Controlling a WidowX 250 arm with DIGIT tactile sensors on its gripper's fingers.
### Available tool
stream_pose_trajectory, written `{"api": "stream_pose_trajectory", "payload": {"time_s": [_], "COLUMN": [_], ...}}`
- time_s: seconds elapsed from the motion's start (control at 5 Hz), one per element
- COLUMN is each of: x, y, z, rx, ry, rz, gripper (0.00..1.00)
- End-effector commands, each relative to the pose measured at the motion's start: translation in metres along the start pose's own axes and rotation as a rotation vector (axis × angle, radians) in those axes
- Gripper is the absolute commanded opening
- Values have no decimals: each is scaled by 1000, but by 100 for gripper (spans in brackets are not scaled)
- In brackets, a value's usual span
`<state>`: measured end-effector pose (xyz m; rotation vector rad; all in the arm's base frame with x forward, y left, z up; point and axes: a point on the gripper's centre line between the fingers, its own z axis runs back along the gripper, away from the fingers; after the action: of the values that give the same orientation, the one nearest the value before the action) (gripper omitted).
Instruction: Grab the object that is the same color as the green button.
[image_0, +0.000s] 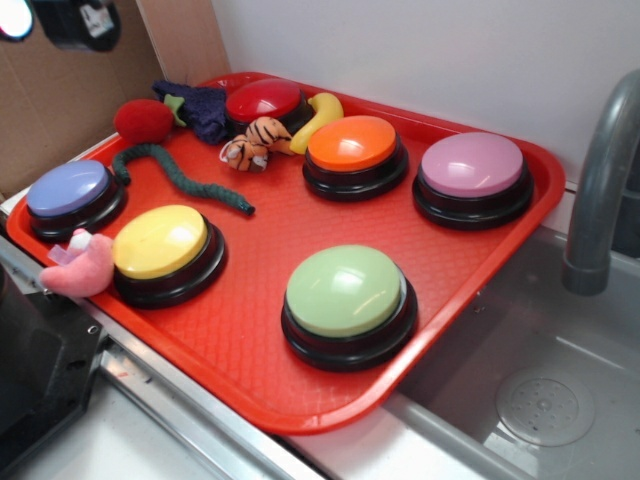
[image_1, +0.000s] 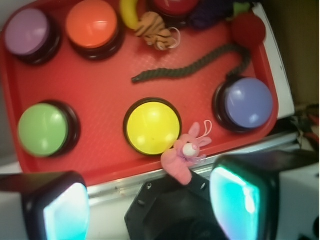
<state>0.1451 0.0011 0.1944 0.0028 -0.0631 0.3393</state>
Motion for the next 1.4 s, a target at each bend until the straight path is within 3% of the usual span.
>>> {"api": "stream_pose_trajectory", "payload": {"time_s": [0.0,0.2,0.8,1.0,1.2], "x": [44,56,88,89,87], "y": [31,37,45,45,46], "z": [-47,-68,-157,-175,-186], "rx": [-14,11,104,103,43], "ry": [-83,-117,-122,-75,-56], "rz": [467,674,904,927,947], "gripper": [100,100,100,100,100]}}
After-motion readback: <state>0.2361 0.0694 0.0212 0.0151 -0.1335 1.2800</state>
